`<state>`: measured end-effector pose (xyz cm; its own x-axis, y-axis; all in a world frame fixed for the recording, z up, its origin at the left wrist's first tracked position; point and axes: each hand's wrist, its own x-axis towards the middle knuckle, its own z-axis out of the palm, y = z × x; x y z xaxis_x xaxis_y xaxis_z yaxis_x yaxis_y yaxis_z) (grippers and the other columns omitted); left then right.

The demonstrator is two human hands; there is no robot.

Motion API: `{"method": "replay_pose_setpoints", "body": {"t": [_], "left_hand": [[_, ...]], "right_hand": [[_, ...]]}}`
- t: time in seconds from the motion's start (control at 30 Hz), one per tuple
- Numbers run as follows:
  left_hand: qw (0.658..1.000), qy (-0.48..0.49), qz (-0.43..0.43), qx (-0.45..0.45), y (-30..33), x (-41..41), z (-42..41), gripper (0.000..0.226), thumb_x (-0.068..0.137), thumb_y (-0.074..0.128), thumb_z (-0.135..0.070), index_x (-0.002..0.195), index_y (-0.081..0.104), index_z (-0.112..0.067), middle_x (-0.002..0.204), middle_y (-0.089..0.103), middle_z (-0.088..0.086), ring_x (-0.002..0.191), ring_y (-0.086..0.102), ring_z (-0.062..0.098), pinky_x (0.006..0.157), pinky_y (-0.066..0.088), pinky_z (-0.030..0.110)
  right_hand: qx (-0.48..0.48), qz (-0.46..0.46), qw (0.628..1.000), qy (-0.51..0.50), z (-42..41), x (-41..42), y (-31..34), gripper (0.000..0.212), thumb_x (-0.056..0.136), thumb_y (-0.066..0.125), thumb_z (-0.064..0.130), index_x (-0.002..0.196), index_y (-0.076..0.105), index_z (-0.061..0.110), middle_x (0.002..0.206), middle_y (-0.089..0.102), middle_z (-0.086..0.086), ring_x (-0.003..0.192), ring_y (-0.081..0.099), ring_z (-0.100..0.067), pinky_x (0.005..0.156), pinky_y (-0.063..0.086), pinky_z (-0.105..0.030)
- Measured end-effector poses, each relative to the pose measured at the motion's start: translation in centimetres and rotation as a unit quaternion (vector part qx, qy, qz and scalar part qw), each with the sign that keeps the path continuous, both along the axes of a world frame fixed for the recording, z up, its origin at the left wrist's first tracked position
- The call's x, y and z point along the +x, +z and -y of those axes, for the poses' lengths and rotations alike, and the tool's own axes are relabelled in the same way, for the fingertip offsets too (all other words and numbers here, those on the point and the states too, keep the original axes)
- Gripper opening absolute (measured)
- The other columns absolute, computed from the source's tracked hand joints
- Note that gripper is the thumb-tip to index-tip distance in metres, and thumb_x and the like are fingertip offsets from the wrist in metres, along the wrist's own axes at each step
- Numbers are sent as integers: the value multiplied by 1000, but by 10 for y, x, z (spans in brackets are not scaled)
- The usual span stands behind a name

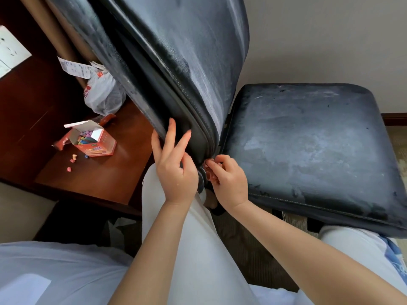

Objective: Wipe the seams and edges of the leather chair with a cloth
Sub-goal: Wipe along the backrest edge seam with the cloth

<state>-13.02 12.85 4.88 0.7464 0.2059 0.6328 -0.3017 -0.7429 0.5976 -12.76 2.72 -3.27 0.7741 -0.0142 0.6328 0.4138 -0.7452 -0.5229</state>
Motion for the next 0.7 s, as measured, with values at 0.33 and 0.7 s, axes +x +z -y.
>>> {"method": "replay_pose_setpoints", "body": {"t": [0.33, 0.7], "left_hand": [[996, -41, -15, 75, 1, -7, -11, 51, 72, 41, 23, 107, 69, -1, 140, 40, 12, 130, 34, 53, 114, 11, 12], [995, -46, -50, 68, -12, -10, -6, 62, 72, 45, 26, 125, 56, -6, 149, 24, 2, 139, 26, 44, 117, 19, 27]], "right_hand": [[-85, -22, 996, 7, 14, 2, -33, 45, 69, 78, 6, 113, 66, 11, 96, 64, -9, 75, 59, -26, 56, 49, -32], [167, -269, 948, 34, -16, 2, -26, 33, 88, 59, 8, 121, 62, 11, 112, 61, -3, 105, 54, -20, 88, 45, -28]]}}
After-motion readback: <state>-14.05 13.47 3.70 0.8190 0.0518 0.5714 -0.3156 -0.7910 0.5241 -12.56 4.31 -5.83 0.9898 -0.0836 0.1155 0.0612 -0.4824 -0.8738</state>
